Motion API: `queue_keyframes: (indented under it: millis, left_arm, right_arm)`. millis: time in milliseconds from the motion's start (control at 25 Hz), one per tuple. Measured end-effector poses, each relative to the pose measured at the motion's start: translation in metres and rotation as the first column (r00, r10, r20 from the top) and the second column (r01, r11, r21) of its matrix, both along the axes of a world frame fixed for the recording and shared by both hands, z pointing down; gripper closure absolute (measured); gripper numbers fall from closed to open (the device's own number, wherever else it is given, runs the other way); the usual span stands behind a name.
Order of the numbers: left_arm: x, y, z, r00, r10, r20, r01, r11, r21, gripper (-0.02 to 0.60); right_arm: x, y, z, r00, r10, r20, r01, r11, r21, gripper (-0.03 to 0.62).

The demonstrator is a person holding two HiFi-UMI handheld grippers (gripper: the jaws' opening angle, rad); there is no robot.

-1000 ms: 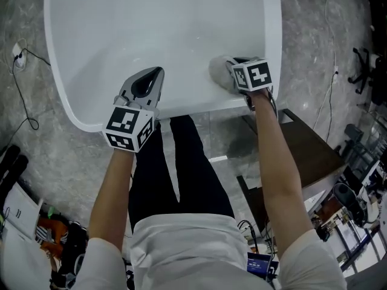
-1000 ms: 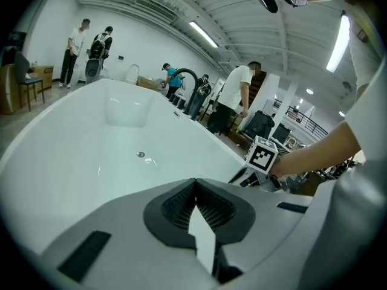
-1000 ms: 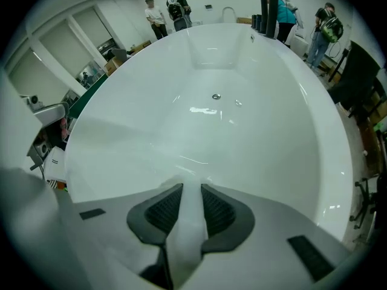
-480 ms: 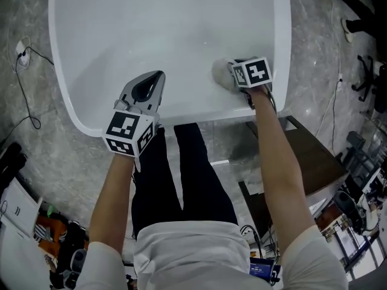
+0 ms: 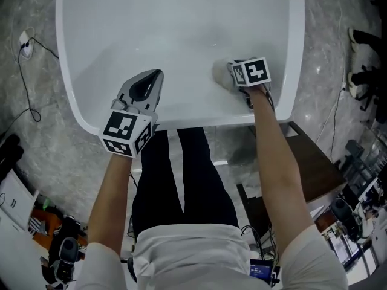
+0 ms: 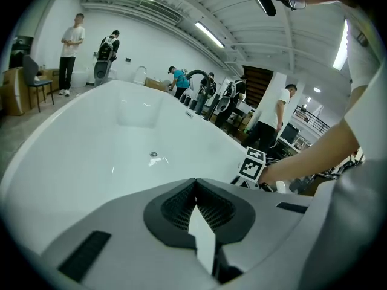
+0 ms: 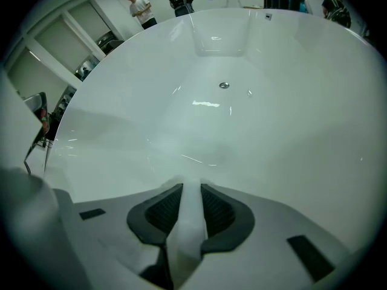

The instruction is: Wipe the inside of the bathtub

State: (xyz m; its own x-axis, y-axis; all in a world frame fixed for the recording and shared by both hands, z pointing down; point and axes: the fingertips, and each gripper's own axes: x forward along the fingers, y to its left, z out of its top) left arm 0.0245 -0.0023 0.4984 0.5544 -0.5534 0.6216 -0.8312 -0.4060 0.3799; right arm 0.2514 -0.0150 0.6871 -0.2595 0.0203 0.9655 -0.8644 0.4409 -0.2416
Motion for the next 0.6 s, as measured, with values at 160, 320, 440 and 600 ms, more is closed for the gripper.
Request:
queue_keyframes:
  millis: [160,320,440,600]
  left_arm:
    - [-0.01,0.002,0.003,1.0,-0.014,0.006,0.014,1.0,-0.006,0.571]
    - [-0.02,0.001,0.004,1.0,-0.029,0.007,0.029,1.0,-0.01,0.571]
    - [-0.029,0.003,0.005,0.999,-0.042,0.01,0.042,0.999,-0.015,0.571]
    - [-0.04,0.005,0.008,0.998,-0.054,0.018,0.054,0.998,-0.017,0.571]
  right_arm:
    - [-0.019,0.002,0.003,1.0,-0.009,0.02,0.009,1.0,-0.009,0.496]
    - [-0.038,0.003,0.004,0.999,-0.015,0.039,0.016,1.0,-0.02,0.496]
    - [-0.056,0.005,0.005,0.998,-0.017,0.059,0.018,0.999,-0.026,0.496]
    - [-0.077,0.006,0.008,0.996,-0.027,0.08,0.03,0.999,-0.034,0.496]
